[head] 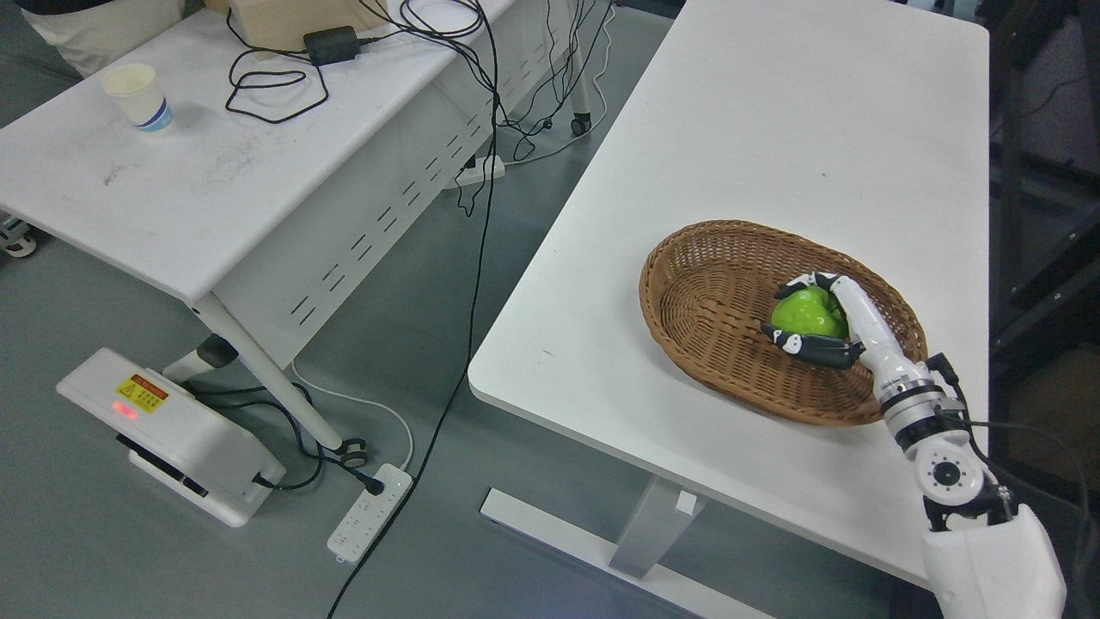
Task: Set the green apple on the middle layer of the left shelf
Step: 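Lift the green apple out of the basket with the right hand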
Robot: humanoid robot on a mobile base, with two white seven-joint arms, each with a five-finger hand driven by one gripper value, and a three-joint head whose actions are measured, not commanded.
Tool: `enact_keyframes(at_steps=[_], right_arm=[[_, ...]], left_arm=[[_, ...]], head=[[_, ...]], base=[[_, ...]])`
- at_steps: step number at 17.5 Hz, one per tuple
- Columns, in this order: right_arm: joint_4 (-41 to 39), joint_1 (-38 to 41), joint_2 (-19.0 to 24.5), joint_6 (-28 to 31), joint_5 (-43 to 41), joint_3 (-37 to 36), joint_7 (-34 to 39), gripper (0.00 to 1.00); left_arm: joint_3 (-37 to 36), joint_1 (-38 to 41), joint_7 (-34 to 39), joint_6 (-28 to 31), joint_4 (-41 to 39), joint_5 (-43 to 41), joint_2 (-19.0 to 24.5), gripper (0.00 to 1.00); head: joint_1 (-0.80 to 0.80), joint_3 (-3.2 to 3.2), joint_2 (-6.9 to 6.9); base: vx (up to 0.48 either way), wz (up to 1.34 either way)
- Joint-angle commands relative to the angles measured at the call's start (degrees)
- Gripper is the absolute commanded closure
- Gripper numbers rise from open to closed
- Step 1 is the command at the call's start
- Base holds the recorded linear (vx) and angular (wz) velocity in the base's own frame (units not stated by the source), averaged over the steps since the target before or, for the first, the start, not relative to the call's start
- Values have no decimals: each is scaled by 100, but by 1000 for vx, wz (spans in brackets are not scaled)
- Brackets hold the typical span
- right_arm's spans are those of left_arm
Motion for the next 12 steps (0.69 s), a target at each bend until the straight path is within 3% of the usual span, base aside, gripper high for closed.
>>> enact_keyframes(at_steps=[1,12], right_arm=[[-524,163,407,-4,-1247,-1470,-173,100],[-1130,997,1110,-303,-1273,-1498,-1166,100]], left_arm=[[0,-123,-4,-5,0,-3,100,0],[0,-123,-4,-5,0,-3,100,0]], head=[[0,0,0],[0,0,0]], base=[[0,0],[-7,-38]])
